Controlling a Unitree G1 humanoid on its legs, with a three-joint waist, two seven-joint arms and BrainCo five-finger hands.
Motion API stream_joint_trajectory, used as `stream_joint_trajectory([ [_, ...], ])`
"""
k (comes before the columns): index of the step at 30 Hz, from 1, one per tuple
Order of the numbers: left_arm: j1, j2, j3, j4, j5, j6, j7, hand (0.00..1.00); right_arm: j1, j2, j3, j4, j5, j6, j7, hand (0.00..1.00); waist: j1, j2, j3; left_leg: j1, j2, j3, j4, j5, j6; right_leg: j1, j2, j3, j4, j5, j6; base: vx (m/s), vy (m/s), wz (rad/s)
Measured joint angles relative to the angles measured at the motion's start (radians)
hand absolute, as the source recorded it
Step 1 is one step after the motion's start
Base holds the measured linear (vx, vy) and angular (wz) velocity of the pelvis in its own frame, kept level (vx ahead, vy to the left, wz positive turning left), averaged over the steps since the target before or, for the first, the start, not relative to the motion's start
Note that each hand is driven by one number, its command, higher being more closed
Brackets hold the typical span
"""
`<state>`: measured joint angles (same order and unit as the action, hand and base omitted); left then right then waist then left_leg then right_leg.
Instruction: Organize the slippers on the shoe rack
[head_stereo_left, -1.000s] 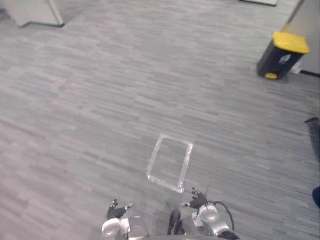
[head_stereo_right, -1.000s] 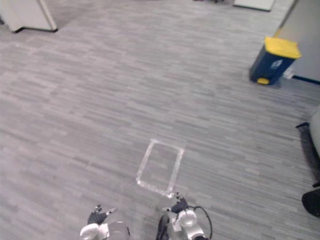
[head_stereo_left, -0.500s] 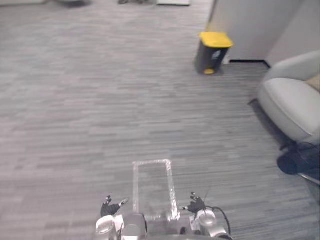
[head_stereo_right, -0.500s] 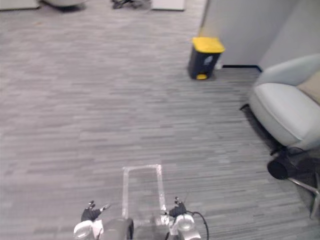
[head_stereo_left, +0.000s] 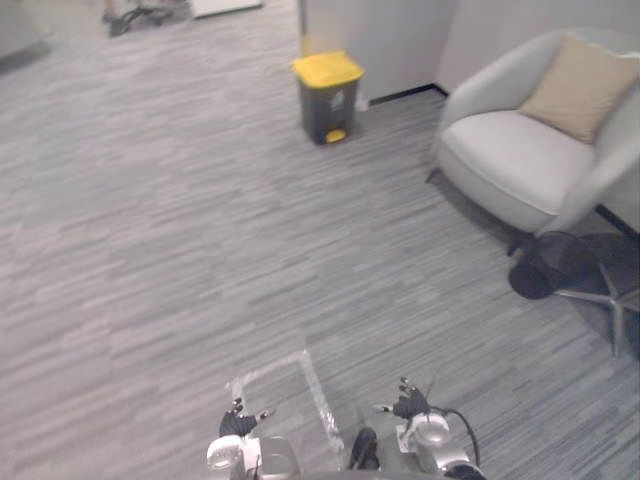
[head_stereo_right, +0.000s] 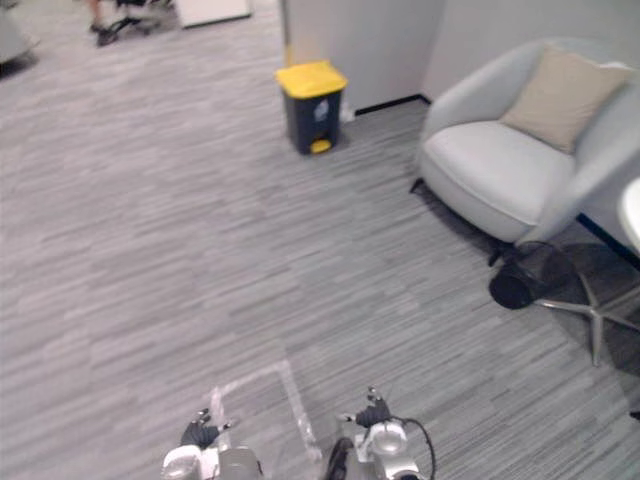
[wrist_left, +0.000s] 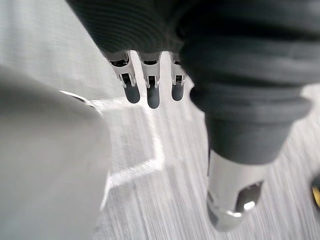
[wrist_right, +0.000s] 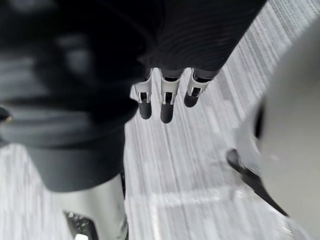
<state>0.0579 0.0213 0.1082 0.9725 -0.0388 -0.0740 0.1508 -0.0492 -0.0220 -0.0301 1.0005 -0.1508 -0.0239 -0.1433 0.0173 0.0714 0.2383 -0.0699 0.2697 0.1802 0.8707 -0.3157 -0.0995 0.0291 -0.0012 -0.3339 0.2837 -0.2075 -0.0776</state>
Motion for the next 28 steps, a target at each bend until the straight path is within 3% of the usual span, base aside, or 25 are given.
stream_joint_trajectory([
  [2, -0.001, 0.004, -0.009, -0.002, 0.0, -0.001, 0.001, 0.0, 0.001, -0.002, -0.006, 0.004, 0.005, 0.003, -0.007, 0.0, 0.001, -0.007, 0.001, -0.01, -0.036, -0.019, -0.129, -0.027, 0.008, 0.019, -0.001, 0.069, -0.01, 0.006, 0.01, 0.27, 0.105, -1.19],
  [5, -0.005, 0.006, -0.012, -0.012, 0.001, -0.004, 0.002, 0.0, -0.001, 0.001, -0.006, 0.012, 0.005, 0.006, -0.014, 0.0, 0.009, -0.029, 0.007, -0.05, -0.194, -0.305, -0.467, 0.001, -0.001, 0.03, -0.035, 0.233, -0.001, -0.018, 0.058, 0.32, 0.276, -1.45],
  [6, -0.006, 0.004, -0.012, -0.016, 0.0, -0.007, 0.002, 0.0, 0.0, -0.001, -0.006, 0.013, 0.005, 0.006, -0.014, 0.0, 0.011, -0.029, 0.007, -0.053, -0.237, -0.415, -0.526, 0.057, -0.024, 0.025, -0.044, 0.283, 0.017, -0.033, 0.089, 0.33, 0.367, -1.28],
  [7, -0.003, 0.001, -0.012, -0.016, -0.002, -0.008, 0.003, 0.0, 0.003, -0.005, -0.006, 0.017, 0.005, 0.006, -0.013, 0.0, 0.021, -0.024, 0.004, -0.038, -0.246, -0.433, -0.528, 0.131, -0.039, 0.025, -0.044, 0.323, 0.037, -0.047, 0.111, 0.21, 0.244, -1.06],
  [8, -0.003, -0.004, -0.013, -0.015, -0.002, -0.008, 0.003, 0.0, 0.003, -0.006, -0.006, 0.018, 0.005, 0.006, -0.013, 0.0, 0.022, -0.019, 0.001, -0.03, -0.247, -0.425, -0.526, 0.162, -0.026, 0.027, -0.043, 0.34, 0.045, -0.054, 0.122, 0.18, 0.217, -0.95],
  [9, -0.007, 0.005, -0.013, -0.017, -0.001, -0.008, 0.002, 0.0, 0.003, -0.003, -0.007, 0.026, 0.004, 0.007, -0.013, 0.0, 0.028, -0.036, -0.006, -0.021, -0.255, -0.374, -0.499, 0.146, -0.011, 0.029, -0.058, 0.377, 0.058, -0.063, 0.135, 0.25, 0.386, -1.07],
  [10, 0.002, 0.027, -0.009, -0.016, 0.0, -0.006, 0.002, 0.0, 0.021, 0.028, -0.01, 0.025, 0.002, 0.007, -0.011, 0.0, 0.035, -0.078, -0.032, -0.014, -0.276, -0.31, -0.502, 0.119, 0.022, 0.021, -0.099, 0.398, 0.064, -0.065, 0.141, 0.3, 0.441, -1.12],
  [12, 0.002, 0.044, -0.011, -0.01, 0.0, -0.006, 0.002, 0.0, 0.031, 0.058, -0.028, 0.017, 0.0, 0.007, -0.007, 0.0, 0.033, -0.106, -0.042, 0.019, -0.293, -0.263, -0.516, 0.107, 0.046, 0.018, -0.127, 0.4, 0.066, -0.054, 0.161, 0.22, 0.288, -0.77],
  [15, 0.002, 0.05, -0.017, 0.004, 0.003, -0.006, 0.003, 0.0, 0.031, 0.069, -0.046, 0.027, -0.001, 0.008, -0.001, 0.0, 0.034, -0.115, -0.046, 0.095, -0.299, -0.189, -0.567, 0.101, 0.07, 0.001, -0.166, 0.334, 0.121, -0.037, 0.177, 0.16, 0.181, -0.72],
  [17, 0.002, 0.049, -0.032, 0.017, 0.008, -0.006, 0.002, 0.0, 0.019, 0.067, -0.044, 0.041, -0.004, 0.008, 0.008, 0.0, 0.034, -0.105, -0.044, 0.182, -0.294, -0.101, -0.643, 0.11, 0.085, 0.009, -0.239, 0.062, 0.165, -0.025, 0.146, 0.1, 0.142, -1.01],
  [19, 0.0, 0.046, -0.041, 0.022, 0.008, -0.004, 0.001, 0.0, 0.018, 0.059, -0.043, 0.044, -0.005, 0.007, 0.01, 0.0, 0.031, -0.094, -0.05, 0.203, -0.287, -0.047, -0.663, 0.11, 0.085, 0.015, -0.256, -0.11, 0.122, -0.016, 0.132, 0.1, 0.057, -0.94],
  [24, -0.006, 0.032, -0.059, 0.039, 0.007, -0.003, -0.001, 0.0, 0.001, 0.013, -0.044, 0.053, -0.008, 0.008, 0.01, 0.0, 0.015, -0.063, -0.044, 0.213, -0.257, -0.013, -0.688, 0.113, 0.081, 0.031, -0.202, -0.128, 0.004, 0.038, 0.121, 0.04, -0.01, -0.33],
  [28, -0.006, 0.026, -0.068, 0.036, 0.008, -0.006, -0.002, 0.0, 0.002, -0.019, -0.045, 0.084, -0.007, 0.01, 0.006, 0.0, 0.019, -0.054, -0.048, 0.211, -0.242, -0.013, -0.719, 0.14, 0.074, 0.083, -0.145, -0.128, -0.16, 0.127, 0.124, -0.01, -0.017, -0.06],
])
